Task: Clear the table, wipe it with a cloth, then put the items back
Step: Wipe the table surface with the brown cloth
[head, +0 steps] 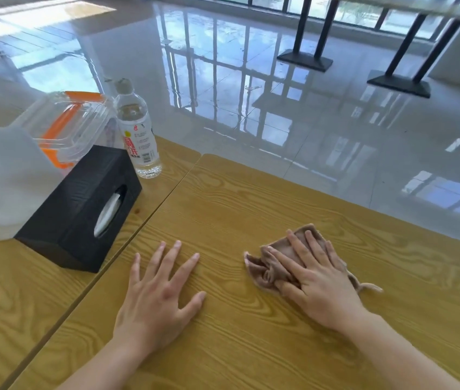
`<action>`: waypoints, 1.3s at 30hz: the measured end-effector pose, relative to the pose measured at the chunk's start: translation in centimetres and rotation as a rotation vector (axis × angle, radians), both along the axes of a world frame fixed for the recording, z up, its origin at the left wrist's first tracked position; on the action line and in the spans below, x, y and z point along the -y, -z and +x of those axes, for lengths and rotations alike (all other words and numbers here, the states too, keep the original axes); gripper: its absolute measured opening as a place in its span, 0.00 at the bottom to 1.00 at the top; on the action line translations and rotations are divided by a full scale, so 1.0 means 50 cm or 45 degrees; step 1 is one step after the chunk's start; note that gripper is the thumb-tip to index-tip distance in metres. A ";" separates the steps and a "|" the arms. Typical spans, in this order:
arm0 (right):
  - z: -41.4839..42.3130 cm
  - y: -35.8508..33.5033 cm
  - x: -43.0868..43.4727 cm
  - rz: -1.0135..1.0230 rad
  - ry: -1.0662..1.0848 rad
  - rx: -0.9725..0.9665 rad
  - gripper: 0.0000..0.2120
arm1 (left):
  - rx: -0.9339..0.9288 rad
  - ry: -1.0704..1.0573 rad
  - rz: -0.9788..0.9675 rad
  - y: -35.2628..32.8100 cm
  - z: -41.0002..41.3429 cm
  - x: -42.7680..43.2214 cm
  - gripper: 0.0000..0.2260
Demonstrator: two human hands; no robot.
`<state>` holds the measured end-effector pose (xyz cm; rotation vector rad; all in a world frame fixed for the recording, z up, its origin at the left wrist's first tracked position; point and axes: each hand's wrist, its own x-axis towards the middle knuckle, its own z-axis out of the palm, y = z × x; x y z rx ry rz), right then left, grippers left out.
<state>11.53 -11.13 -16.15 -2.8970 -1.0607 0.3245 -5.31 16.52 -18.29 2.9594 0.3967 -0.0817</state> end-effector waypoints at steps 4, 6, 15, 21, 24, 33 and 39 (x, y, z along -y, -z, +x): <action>0.074 0.013 0.092 -0.064 0.537 0.024 0.28 | 0.008 0.008 0.014 0.004 0.002 0.002 0.36; 0.070 0.023 0.094 -0.051 0.703 0.016 0.30 | 0.035 0.014 0.021 0.010 0.003 0.004 0.36; -0.132 0.022 -0.012 0.009 0.711 0.051 0.31 | 0.144 0.053 -0.101 0.000 -0.001 0.004 0.38; -0.282 0.011 -0.212 0.211 0.104 -0.045 0.32 | 0.464 -0.005 -0.917 -0.021 -0.039 -0.036 0.24; -0.277 -0.031 -0.208 0.544 0.064 -0.384 0.42 | 0.405 0.106 -0.878 -0.046 -0.089 -0.047 0.28; -0.304 0.004 -0.163 0.485 0.046 0.060 0.34 | 0.330 0.383 -0.255 -0.008 -0.119 0.007 0.27; -0.382 0.032 -0.253 0.626 -0.089 0.275 0.25 | 0.479 0.383 -0.232 -0.026 -0.206 -0.080 0.16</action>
